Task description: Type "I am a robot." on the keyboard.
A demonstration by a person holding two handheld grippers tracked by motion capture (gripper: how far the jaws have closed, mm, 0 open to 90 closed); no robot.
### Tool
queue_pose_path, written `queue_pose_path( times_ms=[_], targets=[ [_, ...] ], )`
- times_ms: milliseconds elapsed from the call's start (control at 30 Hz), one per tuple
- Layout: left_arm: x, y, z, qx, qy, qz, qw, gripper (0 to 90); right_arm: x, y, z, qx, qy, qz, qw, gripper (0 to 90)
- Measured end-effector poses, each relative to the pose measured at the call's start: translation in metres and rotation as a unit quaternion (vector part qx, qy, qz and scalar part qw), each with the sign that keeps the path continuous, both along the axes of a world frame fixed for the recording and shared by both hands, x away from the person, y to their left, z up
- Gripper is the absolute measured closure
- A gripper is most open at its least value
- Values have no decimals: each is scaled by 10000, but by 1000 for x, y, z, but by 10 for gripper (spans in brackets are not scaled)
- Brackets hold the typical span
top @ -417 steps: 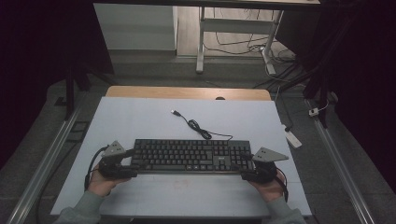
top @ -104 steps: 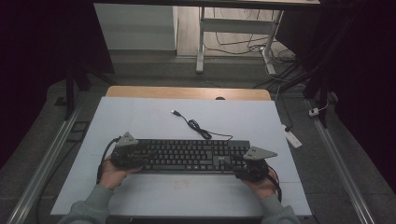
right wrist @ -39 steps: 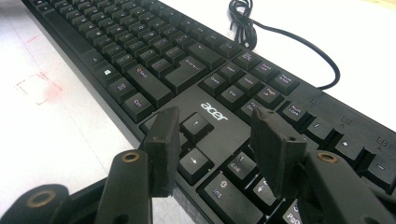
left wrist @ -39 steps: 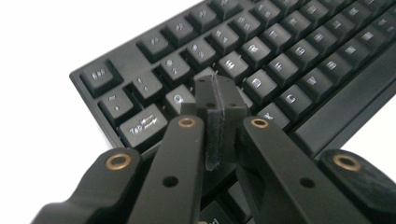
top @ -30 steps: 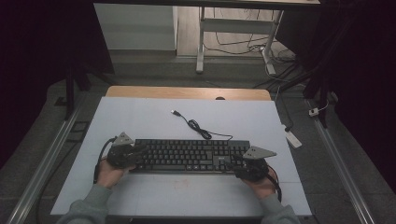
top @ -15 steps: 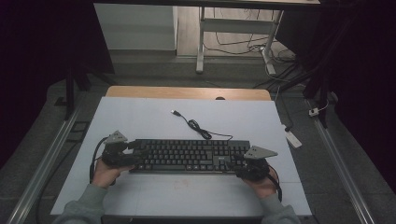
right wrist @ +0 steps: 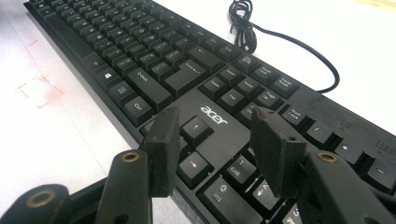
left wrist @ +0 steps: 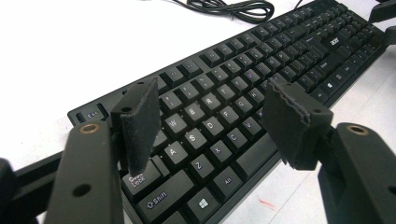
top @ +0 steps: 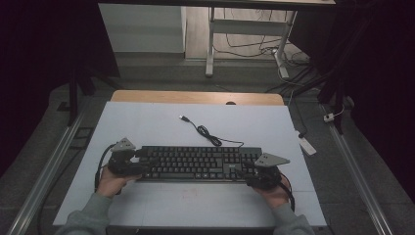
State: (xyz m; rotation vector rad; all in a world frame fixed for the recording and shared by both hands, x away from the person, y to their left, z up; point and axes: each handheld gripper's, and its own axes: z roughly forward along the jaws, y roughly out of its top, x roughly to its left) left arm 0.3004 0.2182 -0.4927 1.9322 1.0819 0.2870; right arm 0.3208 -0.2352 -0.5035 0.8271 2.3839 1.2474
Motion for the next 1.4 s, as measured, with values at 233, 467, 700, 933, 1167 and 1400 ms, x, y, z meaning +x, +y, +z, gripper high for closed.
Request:
queue_pose_path(
  times_ms=[233, 467, 700, 933, 1167, 1400],
  targets=[
    [0, -1, 0, 32, -8, 1, 10000, 369, 0, 6, 2, 88, 39, 73, 9999, 536],
    [0, -3, 0, 73, -16, -28, 10000, 367, 1, 14, 7, 251, 110, 148, 9995, 676],
    [0, -5, -1, 91, 9, -38, 10000, 359, 3, 30, 9, 170, 178, 421, 9988, 893],
    [0, -6, -1, 124, 30, -2, 9999, 337, 6, 60, 10, 154, 205, 695, 9973, 895],
    [0, -6, -2, 131, 47, -20, 9999, 319, 10, 85, 7, 145, 257, 882, 9957, 894],
    [1, -7, -2, 126, 73, -25, 9999, 304, 14, 105, 2, 64, 309, 1014, 9943, 892]
  ],
)
